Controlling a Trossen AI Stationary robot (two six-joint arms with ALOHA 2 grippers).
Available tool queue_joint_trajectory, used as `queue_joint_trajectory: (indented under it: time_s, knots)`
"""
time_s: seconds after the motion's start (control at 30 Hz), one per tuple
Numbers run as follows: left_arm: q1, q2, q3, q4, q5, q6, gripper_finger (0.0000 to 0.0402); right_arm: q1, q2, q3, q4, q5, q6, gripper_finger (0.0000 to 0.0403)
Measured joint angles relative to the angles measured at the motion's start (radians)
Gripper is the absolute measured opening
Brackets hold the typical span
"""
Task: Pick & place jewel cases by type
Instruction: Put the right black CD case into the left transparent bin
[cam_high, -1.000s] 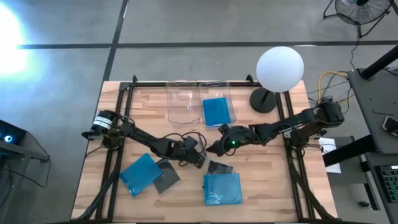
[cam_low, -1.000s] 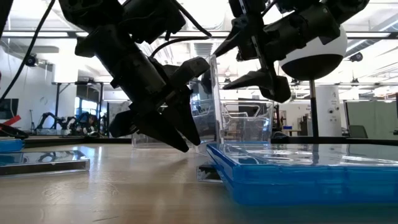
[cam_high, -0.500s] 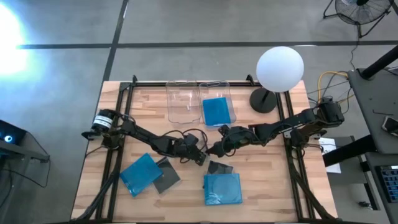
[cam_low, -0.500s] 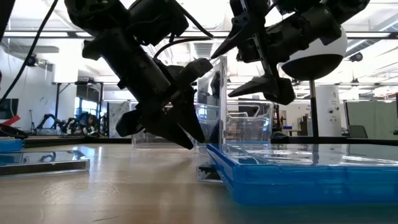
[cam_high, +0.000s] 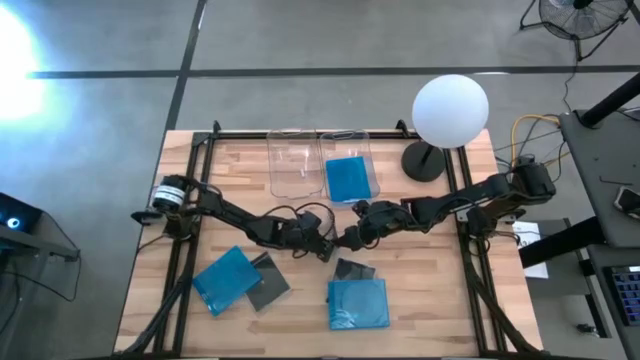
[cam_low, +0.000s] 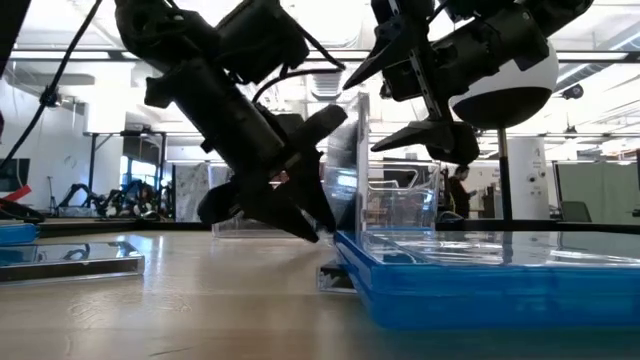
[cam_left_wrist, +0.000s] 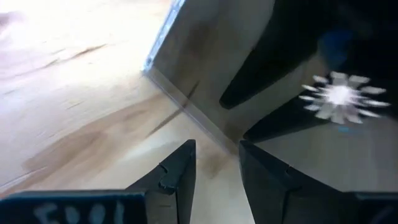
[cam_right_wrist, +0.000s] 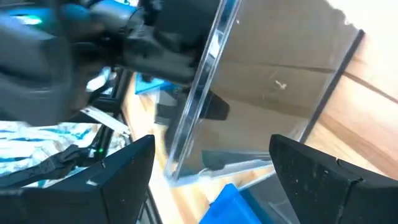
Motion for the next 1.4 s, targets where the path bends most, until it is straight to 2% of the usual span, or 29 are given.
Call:
queue_joint_trajectory:
  time_s: [0.47, 0.6, 0.8, 1.1, 1.4]
  knots:
    - [0.002, -0.004, 0.012, 0.029, -0.011, 0.010, 0.0104, -0.021, -0.007, 0.000, -0.102, -0.001, 0.000, 0.0308]
    - [-0.010, -0.006, 0.001, 0.022, -0.009, 0.000, 0.0104, -0.038, -0.005, -0.001, -0.175, -0.001, 0.097, 0.0299]
    - [-0.021, -0.003, 0.000, 0.010, -0.021, 0.000, 0.0104, -0.048, -0.005, -0.001, -0.169, -0.026, 0.116, 0.0265]
    - [-0.021, -0.003, -0.016, 0.015, -0.027, -0.001, 0.0104, -0.048, -0.005, -0.001, -0.159, -0.046, 0.143, 0.0185]
    - [-0.021, -0.003, -0.016, 0.016, -0.027, -0.002, 0.0103, -0.047, 0.065, -0.001, -0.159, -0.091, 0.251, 0.0133]
